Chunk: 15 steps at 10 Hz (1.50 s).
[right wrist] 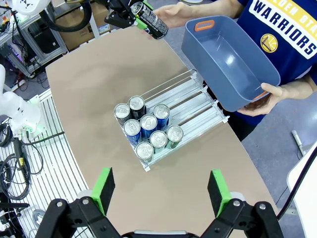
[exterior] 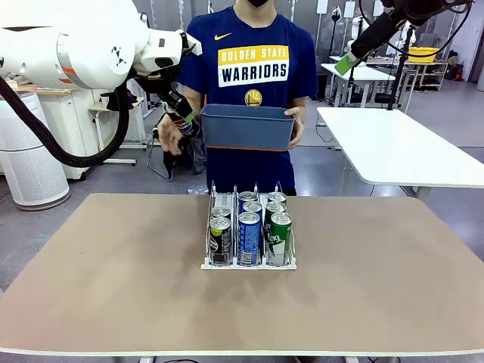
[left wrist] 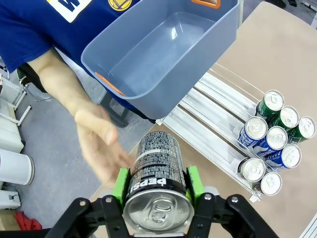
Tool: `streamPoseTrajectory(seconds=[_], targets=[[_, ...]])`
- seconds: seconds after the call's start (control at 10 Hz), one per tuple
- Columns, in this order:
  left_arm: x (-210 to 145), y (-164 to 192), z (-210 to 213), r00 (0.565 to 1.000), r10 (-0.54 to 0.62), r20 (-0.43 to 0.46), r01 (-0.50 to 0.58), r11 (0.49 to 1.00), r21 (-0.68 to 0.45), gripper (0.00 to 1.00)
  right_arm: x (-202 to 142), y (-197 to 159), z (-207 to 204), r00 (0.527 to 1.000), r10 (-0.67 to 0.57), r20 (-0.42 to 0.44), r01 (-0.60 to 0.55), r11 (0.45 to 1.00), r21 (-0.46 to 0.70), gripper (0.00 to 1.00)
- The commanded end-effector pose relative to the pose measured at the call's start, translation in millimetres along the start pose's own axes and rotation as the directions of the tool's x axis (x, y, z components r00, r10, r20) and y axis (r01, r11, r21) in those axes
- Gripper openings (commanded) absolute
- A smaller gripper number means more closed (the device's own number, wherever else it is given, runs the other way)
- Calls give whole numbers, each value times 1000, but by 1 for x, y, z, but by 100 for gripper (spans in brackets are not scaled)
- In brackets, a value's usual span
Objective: Fill the beverage cans into the dispenser.
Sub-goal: Place the picked Pepsi coke in the line of the Automatic Can Dispenser with the same cans.
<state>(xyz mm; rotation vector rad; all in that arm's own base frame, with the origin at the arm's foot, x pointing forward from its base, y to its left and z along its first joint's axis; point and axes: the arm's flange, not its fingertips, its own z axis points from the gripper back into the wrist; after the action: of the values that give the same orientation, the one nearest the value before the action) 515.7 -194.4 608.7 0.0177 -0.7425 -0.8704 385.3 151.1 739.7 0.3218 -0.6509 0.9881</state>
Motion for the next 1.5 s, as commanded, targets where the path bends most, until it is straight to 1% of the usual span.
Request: streamPoseTrajectory(seconds=[0.0, 0.4, 0.5, 0.8, 0.9, 1.0, 1.2, 1.4], targets=[[-1, 3, 3, 1000, -2, 3, 2, 1000, 6, 0, 0, 0, 1, 1000, -3, -5, 3, 1000, 11, 100], [-1, 3, 3, 1000, -2, 3, 2, 1000, 6, 0, 0, 0, 1, 1000, -3, -5, 3, 1000, 11, 100], [0, 0, 0, 1000, 0, 0, 0, 1000, 0, 58, 0, 0, 1, 1000, -3, -5, 3, 1000, 11, 100], [2, -24, 12, 1000, 30, -4, -30, 999, -18, 58, 0, 0, 1, 1000, -3, -5, 3, 1000, 11, 100], [1, -37, 20, 1000, 17, 0, -17, 999, -34, 58, 0, 0, 1, 1000, -3, -5, 3, 1000, 11, 100], [-1, -54, 29, 1000, 9, -2, -9, 999, -44, 58, 0, 0, 1, 1000, -3, -5, 3, 1000, 11, 100], [-4, -92, 46, 999, 45, -21, -46, 998, -43, 58, 0, 0, 1, 1000, -3, -5, 3, 1000, 11, 100], [-10, -121, 53, 999, 40, -23, -42, 997, -68, 58, 0, 0, 1, 1000, -3, -5, 3, 1000, 11, 100]])
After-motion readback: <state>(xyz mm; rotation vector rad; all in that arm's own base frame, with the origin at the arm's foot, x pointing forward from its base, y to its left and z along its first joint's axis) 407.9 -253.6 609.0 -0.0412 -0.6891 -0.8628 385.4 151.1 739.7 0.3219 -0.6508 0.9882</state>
